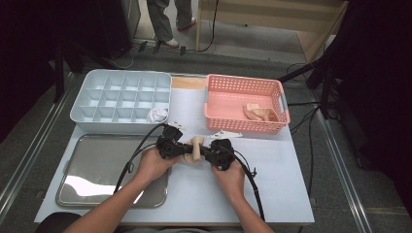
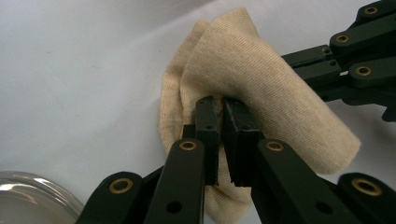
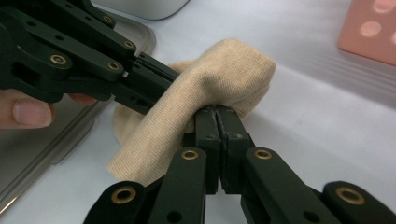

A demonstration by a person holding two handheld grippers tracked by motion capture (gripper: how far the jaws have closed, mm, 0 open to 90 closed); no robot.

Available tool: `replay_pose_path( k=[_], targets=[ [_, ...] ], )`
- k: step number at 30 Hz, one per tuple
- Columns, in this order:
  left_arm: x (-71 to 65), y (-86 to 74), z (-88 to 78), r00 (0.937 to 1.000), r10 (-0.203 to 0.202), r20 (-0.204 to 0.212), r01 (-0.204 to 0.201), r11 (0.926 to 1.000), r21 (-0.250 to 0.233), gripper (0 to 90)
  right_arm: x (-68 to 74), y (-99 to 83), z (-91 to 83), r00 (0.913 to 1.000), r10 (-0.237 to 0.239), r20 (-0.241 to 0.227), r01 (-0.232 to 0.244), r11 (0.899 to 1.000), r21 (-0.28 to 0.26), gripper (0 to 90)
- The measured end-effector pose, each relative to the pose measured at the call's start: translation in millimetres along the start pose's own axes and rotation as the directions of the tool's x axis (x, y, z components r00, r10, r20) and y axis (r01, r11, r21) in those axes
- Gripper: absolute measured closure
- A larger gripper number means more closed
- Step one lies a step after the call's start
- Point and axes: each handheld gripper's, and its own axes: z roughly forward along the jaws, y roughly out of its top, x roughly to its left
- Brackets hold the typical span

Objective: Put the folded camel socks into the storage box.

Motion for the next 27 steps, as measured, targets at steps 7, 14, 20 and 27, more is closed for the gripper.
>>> replay_pose_path(
  k=[7, 14, 20, 27],
  targets=[
    [1.6, -1.1, -0.6, 1.0, -0.009, 0.002, 0.009, 0.9999, -0.004, 86.4, 4.2, 2.7, 0.5, 0.9999, -0.004, -0.01, 0.004, 1.0, -0.002, 89.7],
    [4.2, -1.9, -2.1, 0.9998, -0.021, 0.002, 0.021, 0.9998, -0.004, 86.8, 16.9, 8.5, -2.3, 0.9991, -0.031, -0.03, 0.03, 0.999, -0.022, 89.5],
    [6.9, -1.4, -3.1, 0.9994, -0.035, 0.006, 0.035, 0.9994, 0.003, 87.0, 17.5, 8.2, 0.8, 0.9987, -0.041, -0.029, 0.041, 0.999, -0.024, 89.6],
    [13.8, 0.9, -17.7, 0.9979, -0.063, -0.013, 0.063, 0.998, -0.006, 85.8, 24.3, 7.9, 7.5, 0.9971, -0.073, -0.021, 0.073, 0.997, -0.01, 89.5]
  ],
)
